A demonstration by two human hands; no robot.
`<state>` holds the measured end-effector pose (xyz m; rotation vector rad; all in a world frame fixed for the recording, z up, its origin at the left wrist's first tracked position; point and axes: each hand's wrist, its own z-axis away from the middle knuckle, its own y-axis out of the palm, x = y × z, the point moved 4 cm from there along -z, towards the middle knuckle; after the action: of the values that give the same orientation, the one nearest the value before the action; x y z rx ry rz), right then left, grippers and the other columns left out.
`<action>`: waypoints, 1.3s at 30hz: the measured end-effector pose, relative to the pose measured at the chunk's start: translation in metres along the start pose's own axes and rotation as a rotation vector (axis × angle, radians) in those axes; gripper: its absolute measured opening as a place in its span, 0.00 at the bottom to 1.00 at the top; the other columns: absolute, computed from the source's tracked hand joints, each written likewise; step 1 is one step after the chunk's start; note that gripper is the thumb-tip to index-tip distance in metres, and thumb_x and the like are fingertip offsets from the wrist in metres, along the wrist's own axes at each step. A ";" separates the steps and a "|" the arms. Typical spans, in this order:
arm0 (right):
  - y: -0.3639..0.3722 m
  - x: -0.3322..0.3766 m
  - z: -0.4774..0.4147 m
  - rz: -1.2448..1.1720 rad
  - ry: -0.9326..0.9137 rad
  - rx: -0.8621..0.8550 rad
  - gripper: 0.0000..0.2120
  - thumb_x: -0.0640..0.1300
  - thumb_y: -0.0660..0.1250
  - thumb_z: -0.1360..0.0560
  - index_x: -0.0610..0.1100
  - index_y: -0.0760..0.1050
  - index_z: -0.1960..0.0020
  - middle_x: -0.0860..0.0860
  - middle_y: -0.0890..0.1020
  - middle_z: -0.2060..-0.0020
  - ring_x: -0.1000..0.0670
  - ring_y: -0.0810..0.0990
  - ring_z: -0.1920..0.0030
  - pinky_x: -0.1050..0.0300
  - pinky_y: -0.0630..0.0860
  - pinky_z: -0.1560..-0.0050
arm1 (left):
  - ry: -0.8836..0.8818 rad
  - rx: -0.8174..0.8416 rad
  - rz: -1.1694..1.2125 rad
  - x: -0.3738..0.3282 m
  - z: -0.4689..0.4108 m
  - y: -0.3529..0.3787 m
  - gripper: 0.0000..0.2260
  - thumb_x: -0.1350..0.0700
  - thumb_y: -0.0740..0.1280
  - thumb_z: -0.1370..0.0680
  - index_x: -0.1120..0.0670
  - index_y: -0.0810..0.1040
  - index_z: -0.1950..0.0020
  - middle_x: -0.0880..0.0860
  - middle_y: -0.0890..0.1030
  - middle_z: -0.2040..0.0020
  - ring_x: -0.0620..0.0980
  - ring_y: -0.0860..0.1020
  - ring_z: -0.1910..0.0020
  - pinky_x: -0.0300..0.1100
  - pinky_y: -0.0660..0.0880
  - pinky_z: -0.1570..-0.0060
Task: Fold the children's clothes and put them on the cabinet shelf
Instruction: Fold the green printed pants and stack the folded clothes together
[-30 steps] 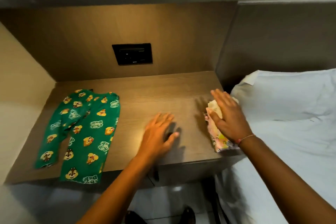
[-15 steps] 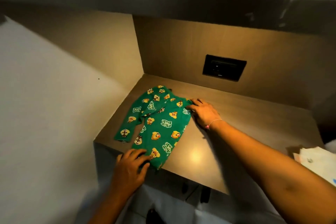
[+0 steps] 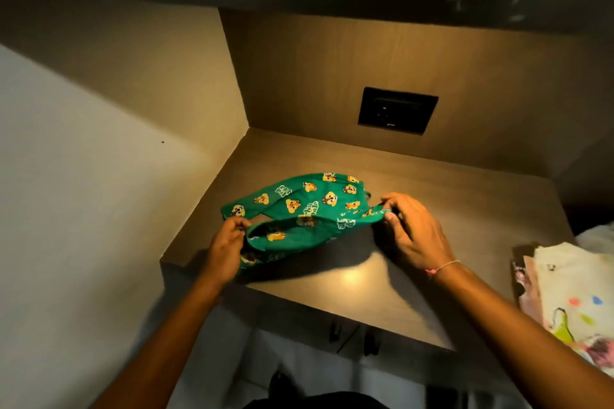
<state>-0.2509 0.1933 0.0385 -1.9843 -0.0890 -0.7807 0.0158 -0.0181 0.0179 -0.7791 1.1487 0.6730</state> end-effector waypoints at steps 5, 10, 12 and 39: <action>-0.054 0.021 0.003 -0.154 0.077 -0.133 0.04 0.52 0.60 0.22 0.54 0.73 0.52 0.56 0.80 0.64 0.57 0.79 0.64 0.56 0.74 0.66 | 0.178 0.353 -0.111 -0.052 0.011 -0.007 0.23 0.61 0.75 0.35 0.53 0.70 0.44 0.53 0.82 0.50 0.46 0.83 0.56 0.37 0.80 0.59; -0.079 0.015 -0.011 -0.101 0.139 -0.153 0.07 0.55 0.62 0.24 0.54 0.76 0.53 0.56 0.81 0.65 0.55 0.79 0.64 0.49 0.77 0.64 | 0.306 0.187 -0.321 -0.091 -0.016 -0.011 0.16 0.79 0.65 0.30 0.62 0.78 0.50 0.52 0.82 0.57 0.38 0.81 0.61 0.28 0.77 0.61; -0.083 0.008 -0.024 -0.073 0.201 -0.170 0.05 0.53 0.64 0.25 0.54 0.77 0.55 0.56 0.81 0.65 0.55 0.79 0.63 0.48 0.77 0.61 | 0.245 0.137 -0.281 -0.099 -0.039 -0.010 0.17 0.80 0.62 0.30 0.60 0.80 0.56 0.47 0.84 0.65 0.36 0.80 0.68 0.28 0.76 0.66; -0.042 0.005 0.166 0.318 0.384 -0.054 0.10 0.57 0.63 0.25 0.53 0.80 0.54 0.57 0.82 0.59 0.55 0.78 0.57 0.63 0.71 0.61 | 0.442 0.623 -1.039 -0.027 -0.080 0.058 0.15 0.61 0.67 0.23 0.39 0.80 0.53 0.46 0.78 0.40 0.49 0.68 0.37 0.56 0.65 0.34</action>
<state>-0.1819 0.3482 0.0186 -1.8030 0.4669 -0.9422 -0.0809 -0.0523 0.0160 -0.8575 1.0637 -0.7253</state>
